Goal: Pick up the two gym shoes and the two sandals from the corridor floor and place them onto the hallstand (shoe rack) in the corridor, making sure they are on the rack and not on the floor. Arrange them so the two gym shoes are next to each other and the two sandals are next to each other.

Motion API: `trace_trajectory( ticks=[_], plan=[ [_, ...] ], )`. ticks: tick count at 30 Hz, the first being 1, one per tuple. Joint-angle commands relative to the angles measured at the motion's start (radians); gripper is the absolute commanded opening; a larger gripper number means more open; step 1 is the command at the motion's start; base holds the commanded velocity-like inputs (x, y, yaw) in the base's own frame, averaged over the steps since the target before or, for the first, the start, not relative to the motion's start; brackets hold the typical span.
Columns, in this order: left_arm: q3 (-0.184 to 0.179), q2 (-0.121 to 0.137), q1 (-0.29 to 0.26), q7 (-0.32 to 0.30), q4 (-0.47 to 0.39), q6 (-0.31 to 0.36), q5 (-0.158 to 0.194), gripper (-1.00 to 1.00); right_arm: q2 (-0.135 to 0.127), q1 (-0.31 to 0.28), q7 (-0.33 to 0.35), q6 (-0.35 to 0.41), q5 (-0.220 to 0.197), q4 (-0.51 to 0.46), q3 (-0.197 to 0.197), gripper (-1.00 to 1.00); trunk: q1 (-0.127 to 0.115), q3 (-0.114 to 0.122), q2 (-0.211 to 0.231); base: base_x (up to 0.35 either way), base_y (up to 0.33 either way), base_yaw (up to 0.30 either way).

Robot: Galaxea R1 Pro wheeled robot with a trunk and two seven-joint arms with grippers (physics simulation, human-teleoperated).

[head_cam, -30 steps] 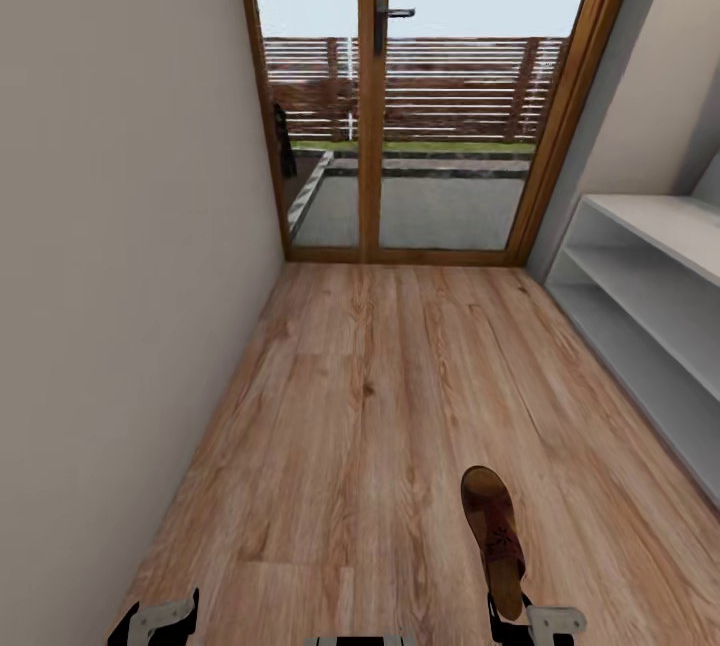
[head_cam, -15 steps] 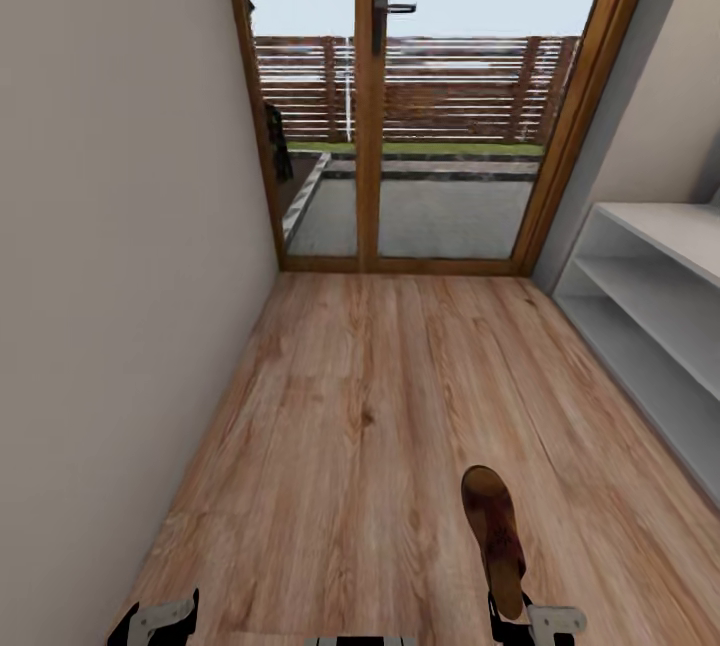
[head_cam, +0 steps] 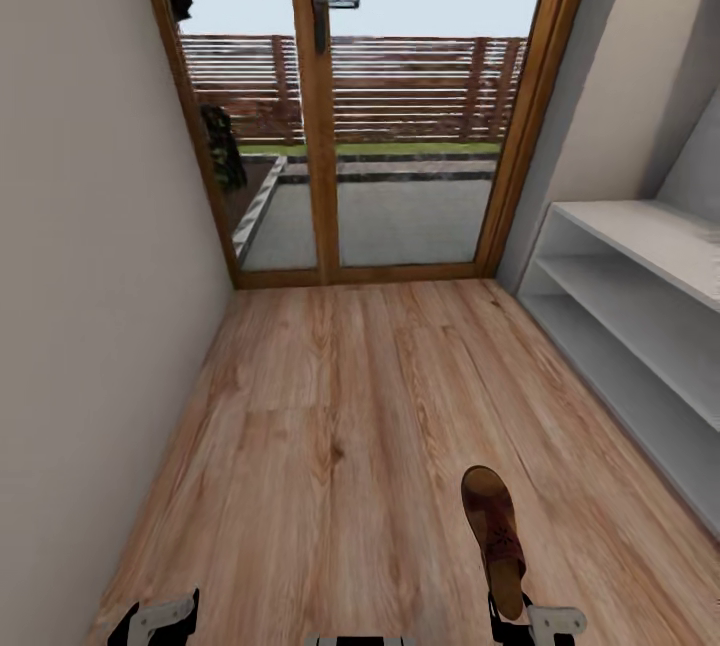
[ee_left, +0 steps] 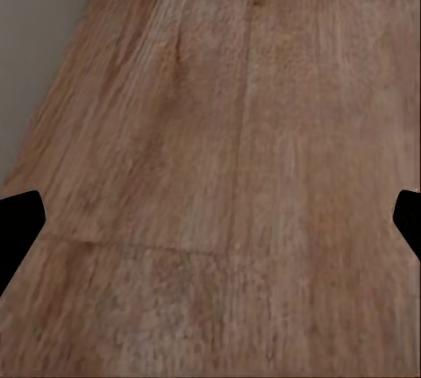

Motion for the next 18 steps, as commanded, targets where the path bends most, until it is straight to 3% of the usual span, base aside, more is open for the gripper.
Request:
trace_trajectory(
  ticks=[1,13,18],
  plan=[
    [0.007,0.0,0.0,-0.003,0.001,-0.003,-0.005,1.0,0.0,-0.001,-0.005,-0.002,0.005,0.001,-0.001,-1.0,0.0,-0.001,0.0,0.333,0.0,-0.277],
    [0.007,0.0,0.0,-0.003,0.0,-0.003,-0.005,1.0,0.0,-0.001,-0.005,-0.002,0.005,0.001,-0.001,-1.0,0.0,-0.001,0.0,0.333,0.0,-0.274],
    [0.006,0.0,-0.001,-0.003,0.001,-0.003,-0.005,1.0,0.002,-0.001,-0.005,-0.002,0.005,0.0,-0.001,-1.0,0.0,-0.001,0.0,0.333,0.0,-0.098]
  ],
)
